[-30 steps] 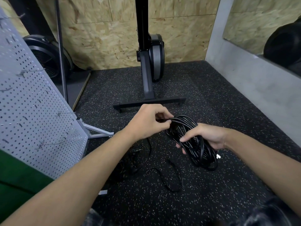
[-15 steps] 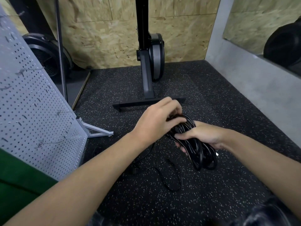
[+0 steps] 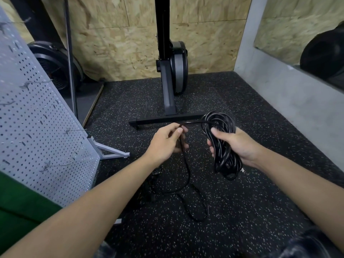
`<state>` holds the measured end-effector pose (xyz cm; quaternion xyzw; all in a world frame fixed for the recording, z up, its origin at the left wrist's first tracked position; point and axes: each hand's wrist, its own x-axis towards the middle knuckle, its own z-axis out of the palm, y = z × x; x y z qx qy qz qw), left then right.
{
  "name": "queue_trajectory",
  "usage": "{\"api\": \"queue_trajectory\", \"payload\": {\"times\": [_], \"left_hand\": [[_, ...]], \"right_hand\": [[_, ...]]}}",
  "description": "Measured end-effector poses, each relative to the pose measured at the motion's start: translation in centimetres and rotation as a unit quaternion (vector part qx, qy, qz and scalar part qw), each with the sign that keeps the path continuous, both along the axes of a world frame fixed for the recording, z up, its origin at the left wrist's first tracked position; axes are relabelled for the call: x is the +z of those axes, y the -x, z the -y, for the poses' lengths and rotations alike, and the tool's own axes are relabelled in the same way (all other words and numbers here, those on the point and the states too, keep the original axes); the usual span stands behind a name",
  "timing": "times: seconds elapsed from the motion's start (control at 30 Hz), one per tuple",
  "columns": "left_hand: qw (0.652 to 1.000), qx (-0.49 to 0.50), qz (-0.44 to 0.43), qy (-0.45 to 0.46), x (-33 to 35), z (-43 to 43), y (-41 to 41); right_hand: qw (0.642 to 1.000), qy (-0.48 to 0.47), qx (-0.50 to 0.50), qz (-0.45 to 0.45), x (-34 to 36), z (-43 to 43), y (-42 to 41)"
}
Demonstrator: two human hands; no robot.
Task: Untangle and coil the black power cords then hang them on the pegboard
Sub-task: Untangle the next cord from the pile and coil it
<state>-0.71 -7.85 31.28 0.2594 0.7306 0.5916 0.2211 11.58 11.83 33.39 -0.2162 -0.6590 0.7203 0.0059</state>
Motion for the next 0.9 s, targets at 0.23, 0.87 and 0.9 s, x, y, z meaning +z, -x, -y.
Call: {"api": "queue_trajectory", "payload": {"times": [0.23,0.87,0.9], "left_hand": [[0.998,-0.001,0.069,0.010,1.3,-2.0,-2.0],[0.997,0.002,-0.004,0.076,2.6,-2.6,-2.9],[0.997,0.004,0.003,0.079,2.8,-2.6,-2.9]], "right_hand": [[0.987,-0.160,0.009,-0.030,-0.7,1.4,0.0],[0.988,-0.150,0.045,-0.009,-1.4,1.4,0.4],[0.987,-0.153,0.042,-0.006,-1.5,1.5,0.5]]}}
